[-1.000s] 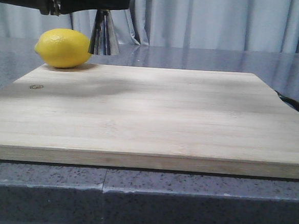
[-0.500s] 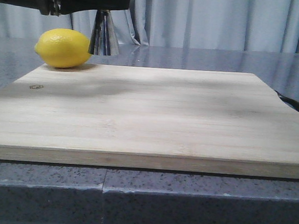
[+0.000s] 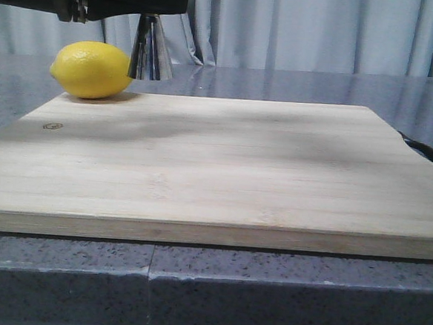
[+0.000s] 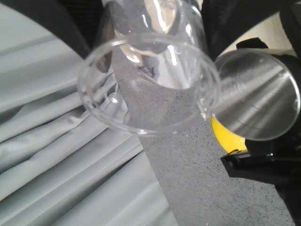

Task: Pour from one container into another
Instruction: 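Tilt the beaker with the right gripper, pouring liquid into the jigger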

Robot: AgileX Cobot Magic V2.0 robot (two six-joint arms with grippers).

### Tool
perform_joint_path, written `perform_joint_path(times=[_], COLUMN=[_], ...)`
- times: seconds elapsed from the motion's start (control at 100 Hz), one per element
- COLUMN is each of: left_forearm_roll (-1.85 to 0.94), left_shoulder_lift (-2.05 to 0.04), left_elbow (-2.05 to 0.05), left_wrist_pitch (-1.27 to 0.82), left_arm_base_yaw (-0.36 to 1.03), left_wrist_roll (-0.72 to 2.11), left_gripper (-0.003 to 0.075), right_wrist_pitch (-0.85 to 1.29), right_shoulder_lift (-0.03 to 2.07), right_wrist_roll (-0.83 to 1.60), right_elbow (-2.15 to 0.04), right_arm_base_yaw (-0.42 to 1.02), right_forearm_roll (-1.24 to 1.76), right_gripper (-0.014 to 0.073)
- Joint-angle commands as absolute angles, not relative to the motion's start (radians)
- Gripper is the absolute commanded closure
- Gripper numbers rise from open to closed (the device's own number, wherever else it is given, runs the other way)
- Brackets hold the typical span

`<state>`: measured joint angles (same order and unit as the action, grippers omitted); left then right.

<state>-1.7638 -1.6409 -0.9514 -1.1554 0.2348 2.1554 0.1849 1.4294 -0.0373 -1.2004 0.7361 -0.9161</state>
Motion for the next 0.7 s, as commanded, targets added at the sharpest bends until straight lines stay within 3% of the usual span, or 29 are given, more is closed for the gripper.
perform_joint_path(times=[0.0,0.69], left_forearm_roll=[-1.850,-1.850], left_shoulder_lift=[-1.595,-1.595], left_elbow=[-0.982,-0.982], left_wrist_pitch=[-1.257,-1.257], left_arm_base_yaw=[0.244,0.244], left_wrist_roll=[2.149,2.149], left_gripper=[0.0514,0.0514], right_wrist_pitch=[0.120,0.117], right_shoulder_lift=[1.411,1.430], right_wrist_roll=[-0.033,-0.033], right_elbow=[-1.238,-1.238], right_arm_base_yaw=[0.736,0.736], right_forearm_roll=[-0.999,-1.192], right_gripper=[0.0283,0.0283])
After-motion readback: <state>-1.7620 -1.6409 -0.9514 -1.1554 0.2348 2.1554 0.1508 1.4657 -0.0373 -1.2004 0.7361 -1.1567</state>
